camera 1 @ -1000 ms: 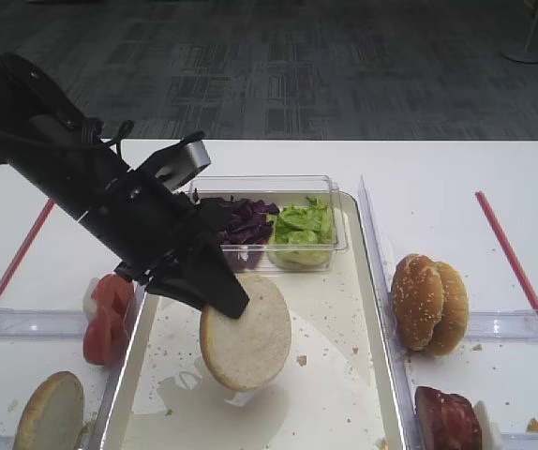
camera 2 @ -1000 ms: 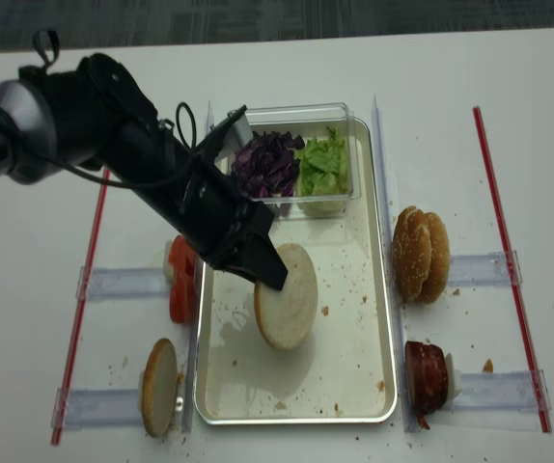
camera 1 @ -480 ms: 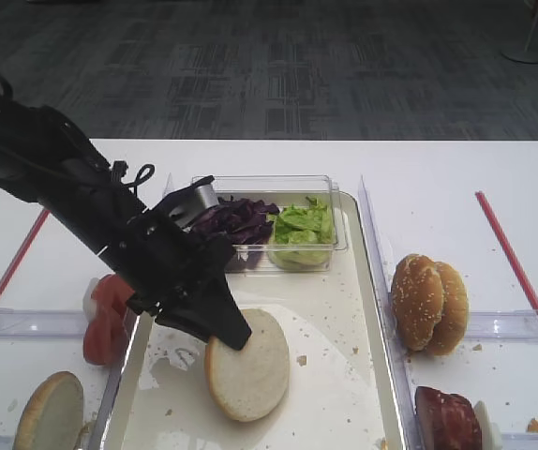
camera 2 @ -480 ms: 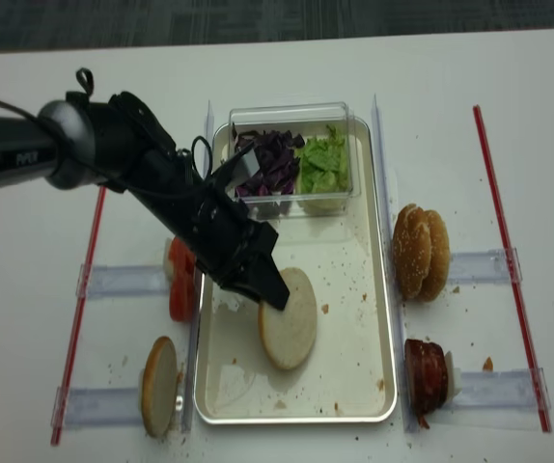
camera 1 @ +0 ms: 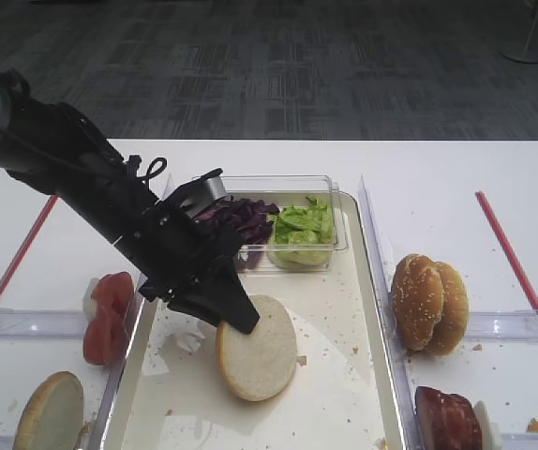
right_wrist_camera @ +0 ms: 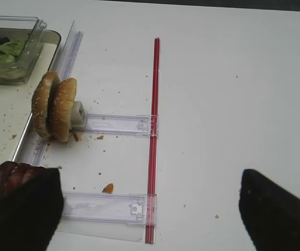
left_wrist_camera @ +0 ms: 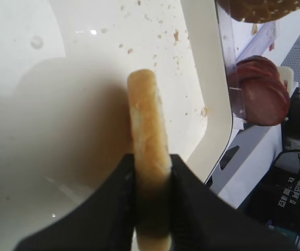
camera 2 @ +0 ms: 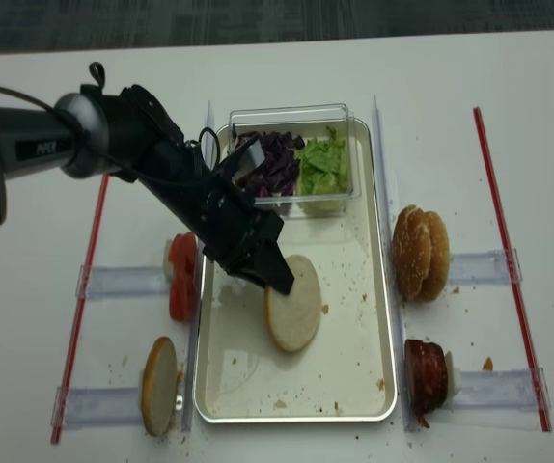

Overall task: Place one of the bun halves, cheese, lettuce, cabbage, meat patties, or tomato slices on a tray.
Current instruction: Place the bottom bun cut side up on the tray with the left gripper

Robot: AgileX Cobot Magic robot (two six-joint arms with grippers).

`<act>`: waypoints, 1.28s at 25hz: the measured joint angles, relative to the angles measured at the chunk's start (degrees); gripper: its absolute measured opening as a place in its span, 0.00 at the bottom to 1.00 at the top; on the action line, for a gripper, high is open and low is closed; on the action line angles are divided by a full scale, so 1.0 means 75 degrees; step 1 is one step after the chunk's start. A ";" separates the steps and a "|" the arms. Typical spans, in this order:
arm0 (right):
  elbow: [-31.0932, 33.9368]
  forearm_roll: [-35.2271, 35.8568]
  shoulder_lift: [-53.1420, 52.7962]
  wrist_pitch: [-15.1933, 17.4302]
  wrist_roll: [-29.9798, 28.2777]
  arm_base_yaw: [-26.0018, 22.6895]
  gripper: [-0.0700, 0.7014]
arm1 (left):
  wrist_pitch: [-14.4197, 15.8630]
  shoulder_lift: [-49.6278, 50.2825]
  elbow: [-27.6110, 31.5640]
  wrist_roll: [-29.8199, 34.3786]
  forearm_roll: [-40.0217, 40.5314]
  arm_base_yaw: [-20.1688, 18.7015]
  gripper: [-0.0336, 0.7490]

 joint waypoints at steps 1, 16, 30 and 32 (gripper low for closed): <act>0.0000 0.0000 0.0000 0.0000 0.0000 0.0000 0.99 | 0.0000 0.0015 -0.0014 0.0000 0.0000 0.0000 0.19; 0.0000 0.0000 0.0000 0.0000 0.0000 0.0000 0.99 | -0.0109 0.0100 -0.0014 -0.0140 0.0333 0.0128 0.19; 0.0000 0.0000 0.0000 0.0000 0.0000 0.0000 0.99 | -0.0137 0.0100 -0.0014 -0.0140 0.0373 0.0171 0.19; 0.0000 0.0000 0.0000 0.0000 0.0000 0.0000 0.99 | -0.0139 0.0100 -0.0014 -0.0069 0.0373 0.0171 0.19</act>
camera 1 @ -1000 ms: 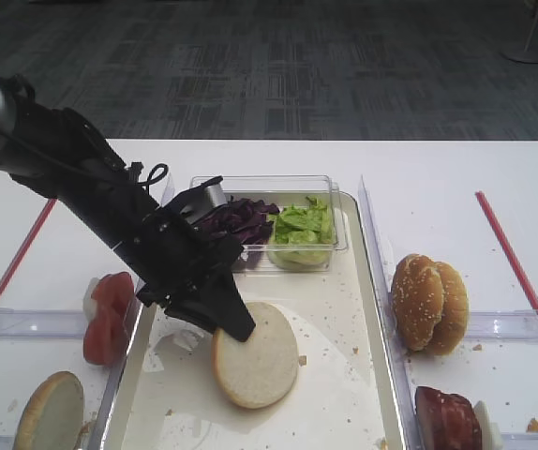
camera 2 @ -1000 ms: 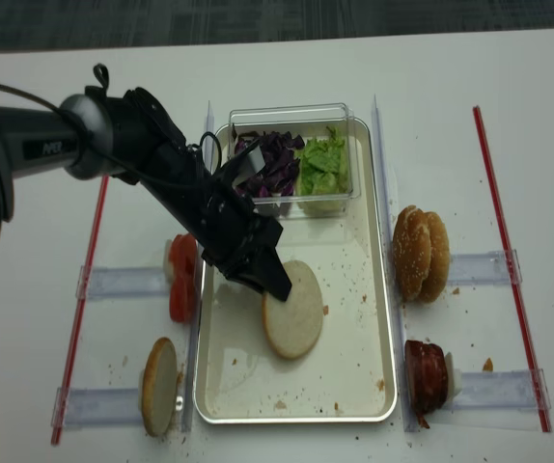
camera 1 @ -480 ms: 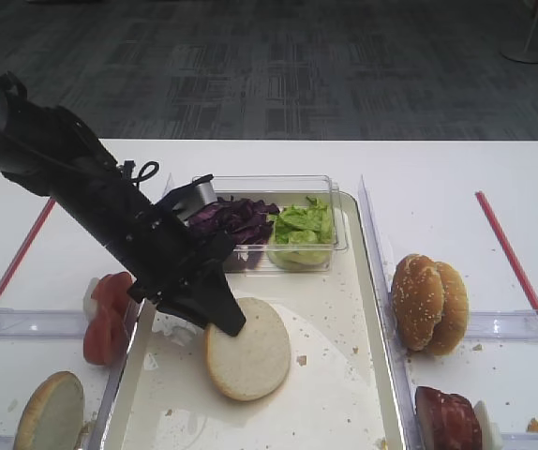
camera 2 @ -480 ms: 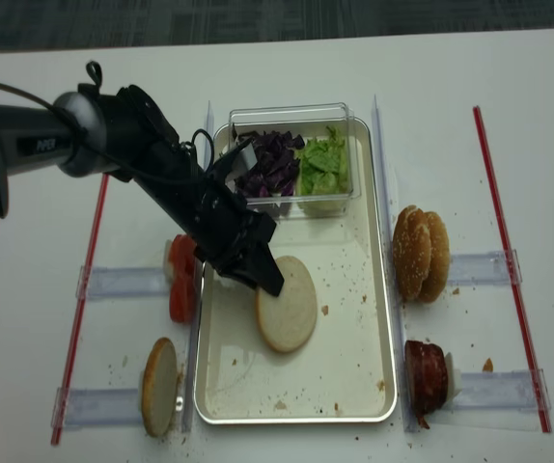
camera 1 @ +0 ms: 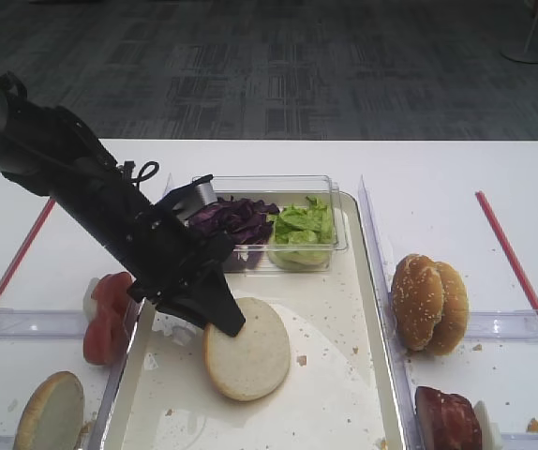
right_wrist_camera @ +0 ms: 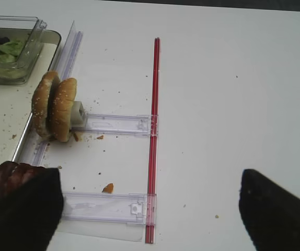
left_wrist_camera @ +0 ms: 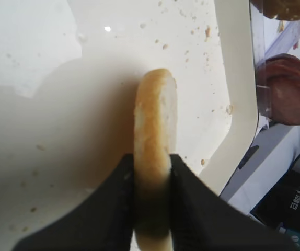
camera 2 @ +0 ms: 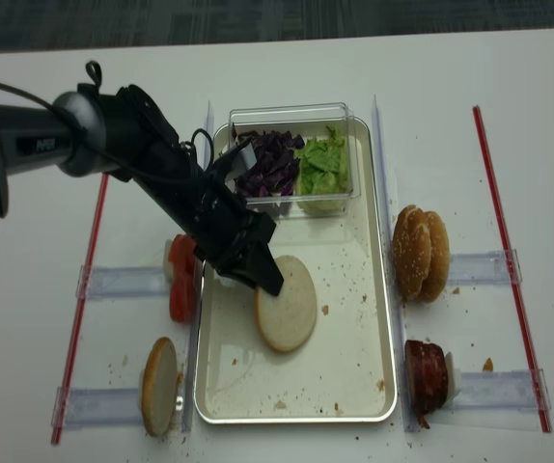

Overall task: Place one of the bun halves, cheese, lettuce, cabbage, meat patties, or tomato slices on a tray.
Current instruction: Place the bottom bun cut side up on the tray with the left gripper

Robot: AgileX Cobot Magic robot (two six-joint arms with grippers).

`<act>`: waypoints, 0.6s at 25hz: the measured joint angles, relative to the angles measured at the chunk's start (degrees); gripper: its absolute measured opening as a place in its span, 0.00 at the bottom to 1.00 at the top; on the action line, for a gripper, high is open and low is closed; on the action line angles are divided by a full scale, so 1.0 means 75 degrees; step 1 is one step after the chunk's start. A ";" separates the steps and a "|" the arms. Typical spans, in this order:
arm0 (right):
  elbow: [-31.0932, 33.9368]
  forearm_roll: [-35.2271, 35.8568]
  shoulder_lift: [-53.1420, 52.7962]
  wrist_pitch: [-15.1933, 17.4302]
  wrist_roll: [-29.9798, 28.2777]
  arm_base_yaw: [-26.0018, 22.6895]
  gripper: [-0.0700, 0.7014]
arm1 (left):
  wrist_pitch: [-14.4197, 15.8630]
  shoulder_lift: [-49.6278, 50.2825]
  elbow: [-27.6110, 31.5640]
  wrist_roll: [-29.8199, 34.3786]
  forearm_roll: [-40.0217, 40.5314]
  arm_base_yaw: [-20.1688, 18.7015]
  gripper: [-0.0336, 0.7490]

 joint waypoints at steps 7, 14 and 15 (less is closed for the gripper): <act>0.0000 0.0000 0.0000 0.0000 0.0000 0.0000 0.99 | -0.0055 0.0000 0.0000 0.0212 0.0016 0.0000 0.30; 0.0000 0.0000 0.0000 0.0000 0.0000 0.0000 0.99 | -0.0253 0.0000 0.0000 0.0421 0.0016 0.0000 0.50; 0.0000 0.0000 0.0000 0.0000 0.0000 0.0000 0.99 | -0.0268 0.0000 0.0000 0.0460 0.0016 0.0000 0.53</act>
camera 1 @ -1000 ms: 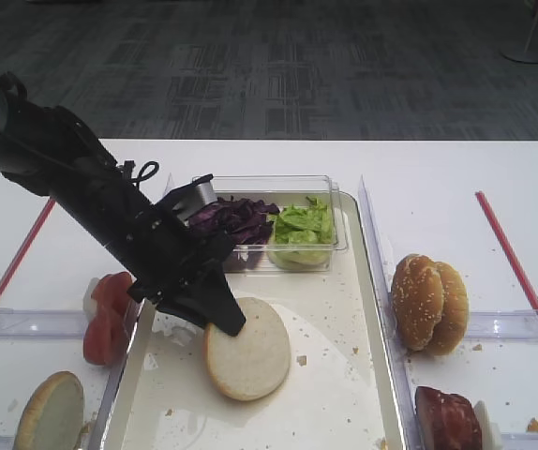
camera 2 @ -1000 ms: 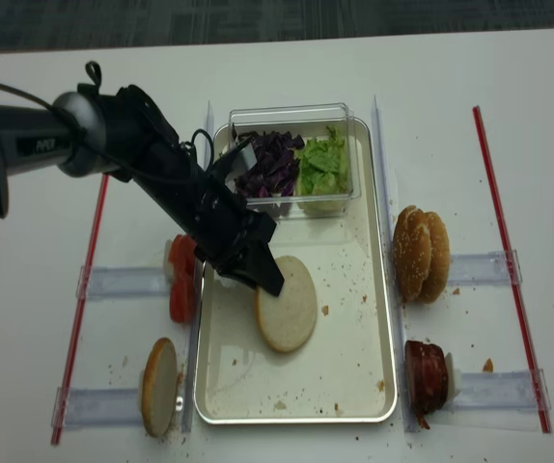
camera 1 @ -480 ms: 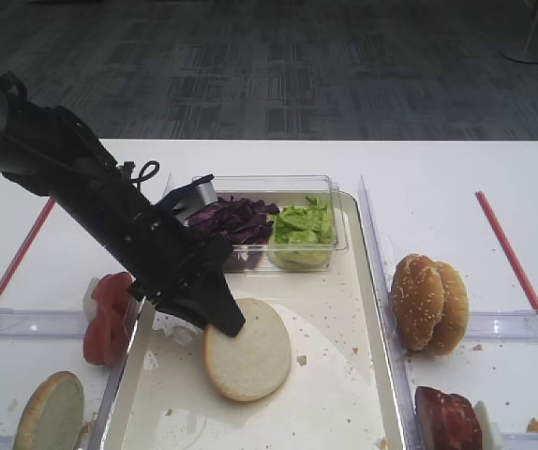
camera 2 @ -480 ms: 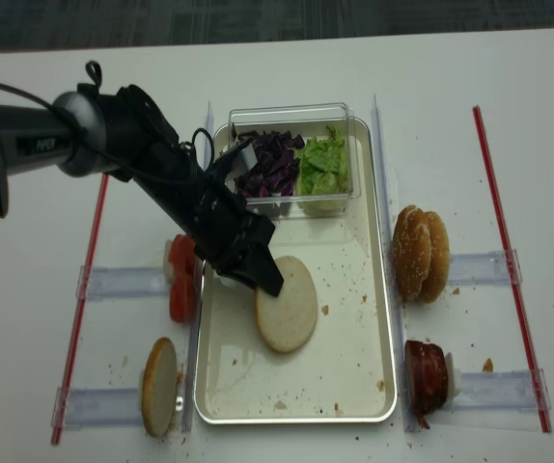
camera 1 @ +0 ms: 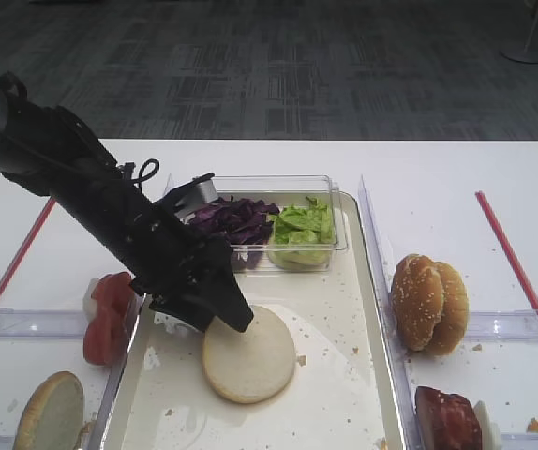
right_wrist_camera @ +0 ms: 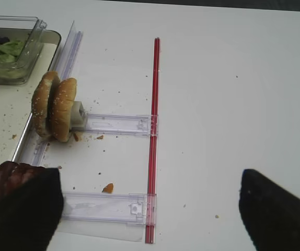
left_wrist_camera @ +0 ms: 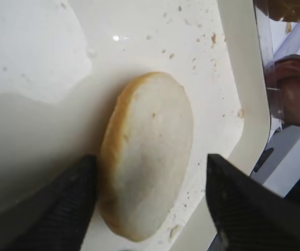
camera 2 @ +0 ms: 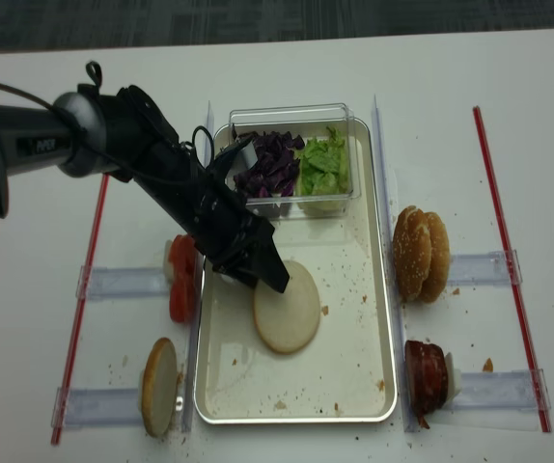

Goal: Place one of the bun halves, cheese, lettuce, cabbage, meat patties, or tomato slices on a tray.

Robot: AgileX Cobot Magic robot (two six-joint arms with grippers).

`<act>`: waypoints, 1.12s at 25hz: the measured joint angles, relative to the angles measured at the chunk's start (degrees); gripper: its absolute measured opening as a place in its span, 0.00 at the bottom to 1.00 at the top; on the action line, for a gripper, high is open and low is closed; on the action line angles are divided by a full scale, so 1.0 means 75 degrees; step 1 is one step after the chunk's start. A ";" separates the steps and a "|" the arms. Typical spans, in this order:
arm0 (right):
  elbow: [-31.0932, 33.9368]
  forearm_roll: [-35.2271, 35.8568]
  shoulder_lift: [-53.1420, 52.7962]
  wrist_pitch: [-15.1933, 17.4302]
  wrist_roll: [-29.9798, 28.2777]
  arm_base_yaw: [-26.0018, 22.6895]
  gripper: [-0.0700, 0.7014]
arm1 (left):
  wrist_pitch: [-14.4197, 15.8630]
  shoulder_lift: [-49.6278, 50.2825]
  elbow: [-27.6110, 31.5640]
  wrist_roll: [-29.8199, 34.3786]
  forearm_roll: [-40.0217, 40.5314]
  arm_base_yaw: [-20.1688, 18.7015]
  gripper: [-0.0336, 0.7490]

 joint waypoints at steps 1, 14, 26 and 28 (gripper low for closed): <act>0.0000 0.0000 0.0000 0.0000 0.0000 0.0000 0.99 | 0.0000 0.0000 0.0000 0.0040 0.0000 0.0000 0.57; 0.0000 0.0000 0.0000 0.0000 -0.0014 0.0000 0.99 | -0.0170 0.0000 0.0000 0.0179 0.0000 0.0000 0.76; 0.0000 0.0000 0.0000 0.0000 -0.0014 0.0000 0.99 | -0.0044 -0.0105 -0.0190 0.0007 0.0163 0.0000 0.76; 0.0000 0.0000 0.0000 0.0000 -0.0014 0.0000 0.99 | 0.0009 -0.0217 -0.0361 -0.0235 0.0453 -0.0048 0.76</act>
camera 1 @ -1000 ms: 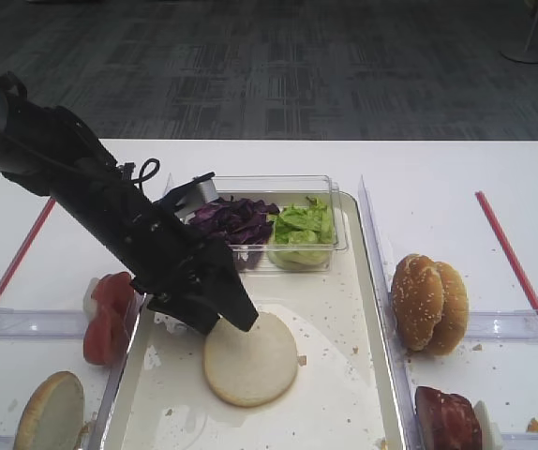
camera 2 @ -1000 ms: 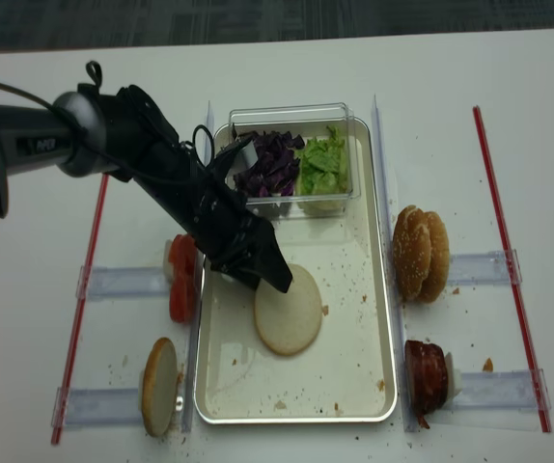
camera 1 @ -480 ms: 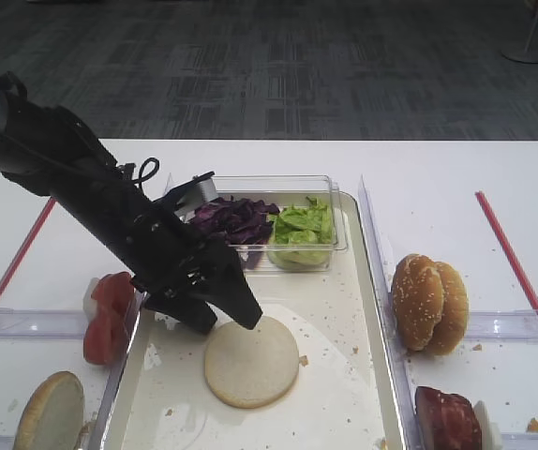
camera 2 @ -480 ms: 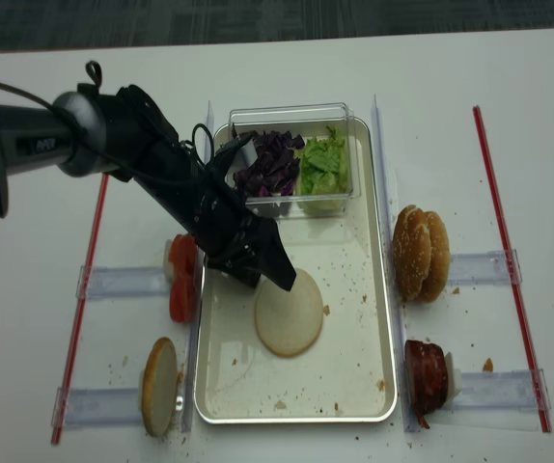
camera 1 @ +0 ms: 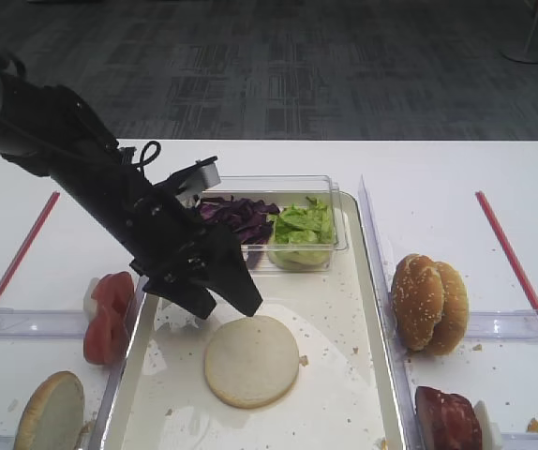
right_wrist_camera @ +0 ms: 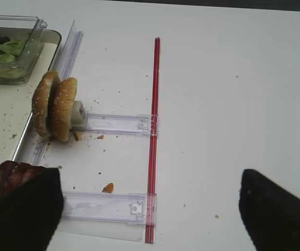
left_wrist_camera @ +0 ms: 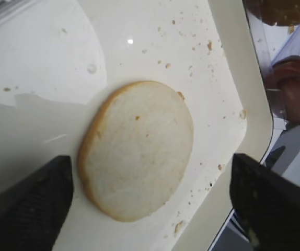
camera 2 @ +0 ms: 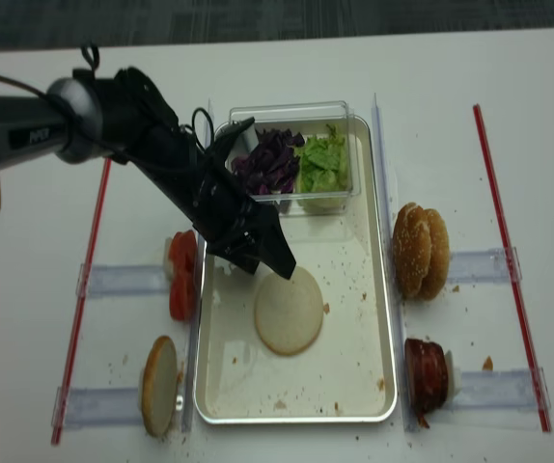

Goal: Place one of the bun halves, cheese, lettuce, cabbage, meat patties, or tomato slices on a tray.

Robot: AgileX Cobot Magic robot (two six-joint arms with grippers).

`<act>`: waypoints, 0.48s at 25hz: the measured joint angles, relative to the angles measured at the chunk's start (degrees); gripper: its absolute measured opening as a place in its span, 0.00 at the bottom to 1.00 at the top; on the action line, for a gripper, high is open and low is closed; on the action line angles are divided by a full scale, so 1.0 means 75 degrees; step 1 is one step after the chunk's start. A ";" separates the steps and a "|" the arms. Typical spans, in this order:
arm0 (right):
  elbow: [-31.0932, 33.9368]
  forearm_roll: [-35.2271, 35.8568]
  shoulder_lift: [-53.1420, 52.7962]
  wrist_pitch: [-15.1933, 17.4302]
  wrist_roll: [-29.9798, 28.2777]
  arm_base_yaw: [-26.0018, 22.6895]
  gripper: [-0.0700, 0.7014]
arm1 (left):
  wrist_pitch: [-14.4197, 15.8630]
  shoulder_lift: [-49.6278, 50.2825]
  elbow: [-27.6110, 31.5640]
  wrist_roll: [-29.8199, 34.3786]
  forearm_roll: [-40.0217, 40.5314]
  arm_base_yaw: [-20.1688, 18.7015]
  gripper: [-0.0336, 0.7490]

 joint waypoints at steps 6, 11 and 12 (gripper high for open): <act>0.0000 0.0000 0.0000 0.0000 0.0000 0.0000 0.99 | 0.0404 -0.0158 -0.0982 -0.1384 0.1867 -0.0399 0.76; 0.0000 0.0000 0.0000 0.0000 0.0000 0.0000 0.99 | 0.0595 -0.0158 -0.2046 -0.2669 0.3478 -0.0585 0.76; 0.0000 0.0000 0.0000 0.0000 0.0000 0.0000 0.99 | 0.0609 -0.0158 -0.2260 -0.2832 0.3680 -0.0585 0.76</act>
